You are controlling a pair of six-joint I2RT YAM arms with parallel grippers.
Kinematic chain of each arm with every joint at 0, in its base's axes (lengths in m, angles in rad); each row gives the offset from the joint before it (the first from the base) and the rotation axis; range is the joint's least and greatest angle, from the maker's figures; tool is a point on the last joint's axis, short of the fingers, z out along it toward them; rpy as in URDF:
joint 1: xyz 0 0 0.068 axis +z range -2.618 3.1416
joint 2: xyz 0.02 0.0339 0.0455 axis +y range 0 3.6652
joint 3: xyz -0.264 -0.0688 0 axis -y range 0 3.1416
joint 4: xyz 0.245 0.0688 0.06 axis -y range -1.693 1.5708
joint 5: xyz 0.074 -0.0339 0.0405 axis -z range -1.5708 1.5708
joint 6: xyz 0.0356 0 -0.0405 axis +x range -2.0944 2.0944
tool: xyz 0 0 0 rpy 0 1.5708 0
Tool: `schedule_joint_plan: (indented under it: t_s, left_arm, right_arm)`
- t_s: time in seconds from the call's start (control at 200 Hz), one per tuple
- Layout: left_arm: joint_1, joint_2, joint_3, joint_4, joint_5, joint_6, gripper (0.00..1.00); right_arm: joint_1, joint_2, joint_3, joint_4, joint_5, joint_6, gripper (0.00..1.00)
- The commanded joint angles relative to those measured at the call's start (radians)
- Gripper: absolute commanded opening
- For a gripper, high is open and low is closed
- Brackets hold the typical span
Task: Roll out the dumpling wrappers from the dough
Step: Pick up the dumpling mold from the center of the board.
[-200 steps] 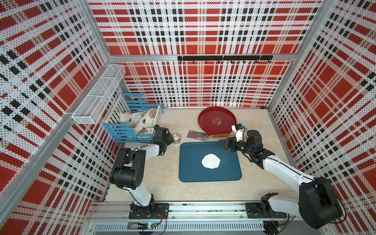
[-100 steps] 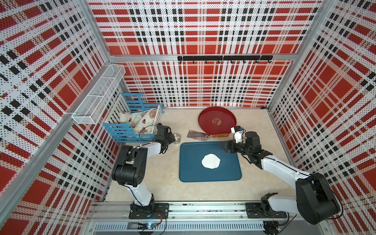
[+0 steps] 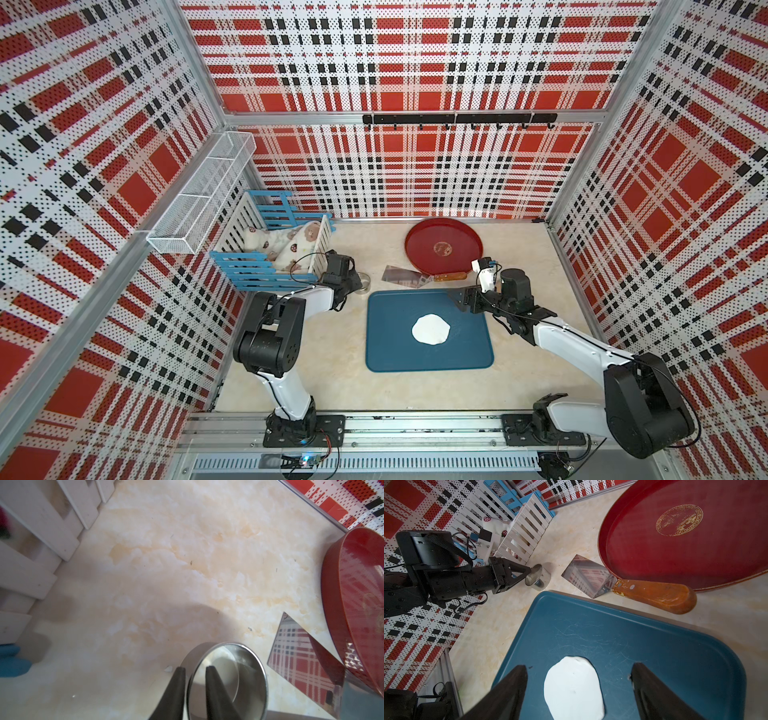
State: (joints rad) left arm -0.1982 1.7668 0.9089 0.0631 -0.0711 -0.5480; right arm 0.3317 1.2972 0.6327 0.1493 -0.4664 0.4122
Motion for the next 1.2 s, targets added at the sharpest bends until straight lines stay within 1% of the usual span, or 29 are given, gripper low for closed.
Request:
schedule_joint_plan:
  t_s: [0.0, 0.155, 0.301, 0.351, 0.411, 0.486, 0.586, 0.646, 0.696, 0.877, 1.037, 1.057, 1.197]
  left_arm:
    - [-0.008, 0.017, 0.023, -0.026, -0.030, 0.022, 0.20]
    - [-0.007, 0.020, 0.023, -0.026, -0.032, 0.026, 0.17]
    - [-0.008, 0.025, 0.027, -0.027, -0.031, 0.028, 0.15]
    - [-0.007, 0.028, 0.028, -0.028, -0.029, 0.029, 0.12]
    - [-0.006, 0.031, 0.029, -0.026, -0.028, 0.030, 0.12]
    - [-0.008, 0.029, 0.028, -0.026, -0.027, 0.030, 0.07]
    - [-0.008, 0.023, 0.027, -0.027, -0.028, 0.027, 0.05]
    - [-0.009, 0.017, 0.025, -0.026, -0.027, 0.026, 0.01]
    - [-0.009, 0.011, 0.022, -0.027, -0.029, 0.026, 0.00]
    - [-0.015, -0.032, 0.006, -0.032, -0.031, 0.022, 0.00]
    - [-0.041, -0.109, -0.001, -0.068, -0.046, 0.030, 0.00]
    - [-0.077, -0.120, -0.003, -0.073, -0.046, 0.032, 0.00]
    - [-0.150, -0.172, 0.010, -0.140, -0.079, 0.049, 0.00]
  right_arm:
    - [0.004, -0.007, 0.007, 0.012, 0.000, 0.001, 0.85]
    - [0.005, -0.006, 0.007, 0.010, 0.003, 0.002, 0.85]
    - [0.005, -0.006, 0.006, 0.009, 0.003, 0.002, 0.85]
    - [0.005, -0.006, 0.007, 0.010, 0.003, 0.003, 0.85]
    - [0.006, -0.004, 0.007, 0.010, 0.003, 0.003, 0.85]
    - [0.006, -0.005, 0.007, 0.008, 0.003, 0.003, 0.85]
    - [0.006, -0.007, 0.005, 0.009, 0.005, 0.003, 0.84]
    - [0.006, -0.006, 0.005, 0.010, 0.005, 0.002, 0.85]
    - [0.005, -0.006, 0.004, 0.010, 0.006, 0.004, 0.85]
    - [0.005, -0.015, 0.000, 0.011, 0.027, 0.005, 0.85]
    - [0.006, -0.038, -0.010, 0.009, 0.065, 0.004, 0.89]
    - [0.006, -0.041, -0.010, 0.008, 0.068, 0.004, 0.90]
    - [0.004, -0.050, -0.010, 0.000, 0.098, 0.005, 0.93]
